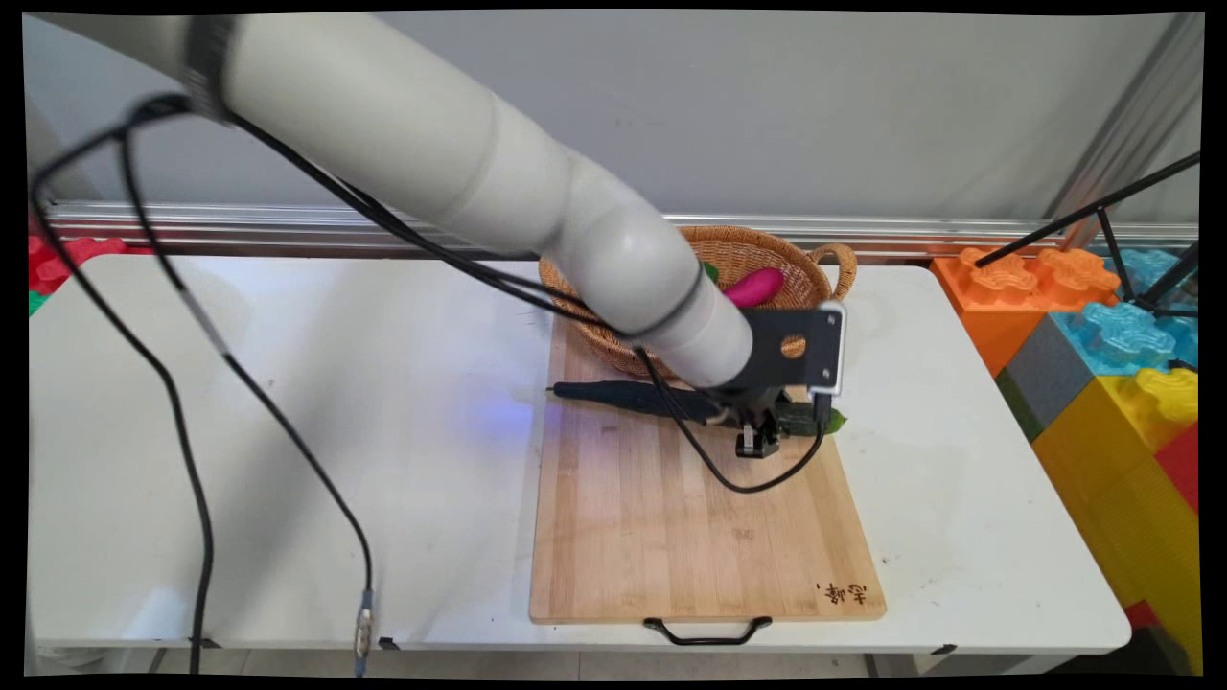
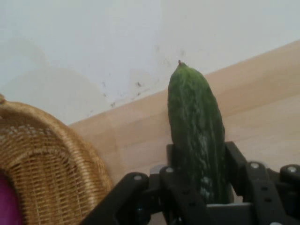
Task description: Place the picked object in the vegetable basket
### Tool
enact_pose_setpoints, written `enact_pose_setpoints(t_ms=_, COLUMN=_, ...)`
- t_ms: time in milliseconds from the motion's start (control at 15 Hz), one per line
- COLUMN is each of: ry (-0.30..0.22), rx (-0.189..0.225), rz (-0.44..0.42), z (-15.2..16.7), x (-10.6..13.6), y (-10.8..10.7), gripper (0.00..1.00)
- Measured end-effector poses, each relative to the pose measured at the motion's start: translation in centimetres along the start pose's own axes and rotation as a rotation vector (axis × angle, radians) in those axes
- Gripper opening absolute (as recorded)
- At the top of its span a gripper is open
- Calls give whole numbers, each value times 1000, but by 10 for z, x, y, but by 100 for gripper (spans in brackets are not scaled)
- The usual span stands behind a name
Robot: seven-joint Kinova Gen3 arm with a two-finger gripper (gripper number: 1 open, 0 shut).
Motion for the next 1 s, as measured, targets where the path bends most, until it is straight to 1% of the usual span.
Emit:
enact_pose_setpoints(t_ms=133, ry=16, rx=-12, rz=-19, z=-23, x=6, y=-5, gripper=0)
enact_pose_setpoints(t_ms=267, ry=42, rx=-14, rz=-32, z=-49, x=14, y=-16, gripper=0)
enact_pose_setpoints(t_ms=400, ry=67, rx=-1, rz=-36, z=-69, x=20, y=-32, gripper=0)
enact_pose_setpoints(t_ms=533, ry=84, rx=20, rz=-30, z=-82, x=24, y=-48, gripper=0)
enact_pose_setpoints(t_ms=733, ry=105, rx=58, rz=-21, z=-88, x=26, y=-70, gripper=0)
enact_pose_setpoints(t_ms=867, ry=115, rx=70, rz=-24, z=-82, x=25, y=-81, gripper=0)
enact_pose_setpoints(t_ms=1000, ry=125, rx=81, rz=-33, z=-68, x=22, y=-92, gripper=0)
